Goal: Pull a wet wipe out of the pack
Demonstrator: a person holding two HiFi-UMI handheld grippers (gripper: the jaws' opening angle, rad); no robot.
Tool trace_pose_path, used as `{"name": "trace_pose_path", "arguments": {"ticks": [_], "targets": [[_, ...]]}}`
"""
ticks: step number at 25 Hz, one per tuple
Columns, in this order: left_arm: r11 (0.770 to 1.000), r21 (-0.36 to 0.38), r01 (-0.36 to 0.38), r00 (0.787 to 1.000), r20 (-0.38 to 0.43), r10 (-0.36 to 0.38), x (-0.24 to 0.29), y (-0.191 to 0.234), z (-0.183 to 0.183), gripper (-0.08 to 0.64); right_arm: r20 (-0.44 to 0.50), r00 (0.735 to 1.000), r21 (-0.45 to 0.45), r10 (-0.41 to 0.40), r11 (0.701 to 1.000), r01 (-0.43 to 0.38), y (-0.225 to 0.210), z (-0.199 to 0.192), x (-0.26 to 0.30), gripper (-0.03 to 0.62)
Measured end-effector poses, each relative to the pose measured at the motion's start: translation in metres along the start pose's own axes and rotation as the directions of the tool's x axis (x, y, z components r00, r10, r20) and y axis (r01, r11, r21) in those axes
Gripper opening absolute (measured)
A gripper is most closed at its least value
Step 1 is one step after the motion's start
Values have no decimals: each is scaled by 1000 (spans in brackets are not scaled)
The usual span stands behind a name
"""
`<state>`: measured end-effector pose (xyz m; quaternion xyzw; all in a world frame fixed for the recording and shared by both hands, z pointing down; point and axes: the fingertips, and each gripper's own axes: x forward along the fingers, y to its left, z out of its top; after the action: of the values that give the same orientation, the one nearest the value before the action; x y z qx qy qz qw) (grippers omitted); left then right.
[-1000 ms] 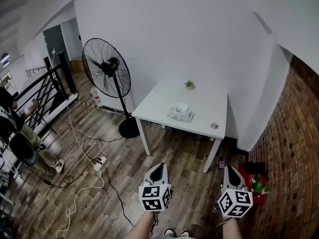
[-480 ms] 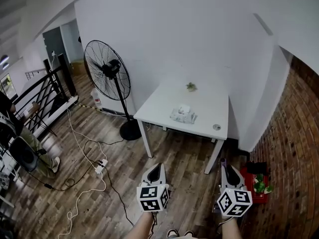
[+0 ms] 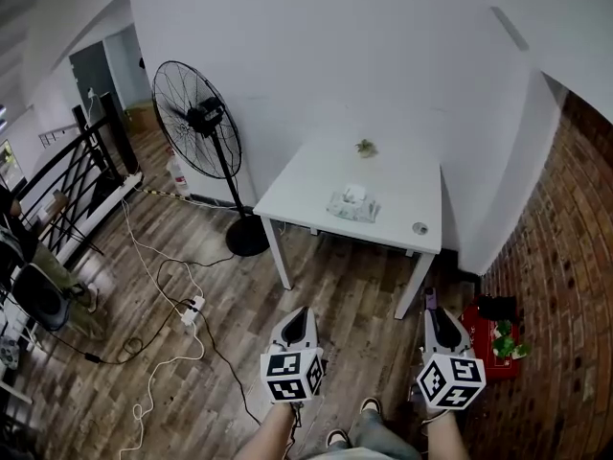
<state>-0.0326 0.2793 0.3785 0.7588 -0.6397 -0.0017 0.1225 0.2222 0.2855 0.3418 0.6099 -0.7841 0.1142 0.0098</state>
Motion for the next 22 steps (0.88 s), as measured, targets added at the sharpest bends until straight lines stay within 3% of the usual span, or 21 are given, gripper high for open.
{"name": "trace_pose_path", "arguments": {"ticks": [9, 22], "targets": [[999, -18, -36, 999, -24, 36, 54, 23, -3, 3, -27, 999, 1, 19, 1000, -19, -10, -3, 63, 92], [993, -24, -115, 993, -25, 114, 176, 38, 23, 3, -59, 993, -15, 107, 994, -108, -46, 28, 198, 89]]}}
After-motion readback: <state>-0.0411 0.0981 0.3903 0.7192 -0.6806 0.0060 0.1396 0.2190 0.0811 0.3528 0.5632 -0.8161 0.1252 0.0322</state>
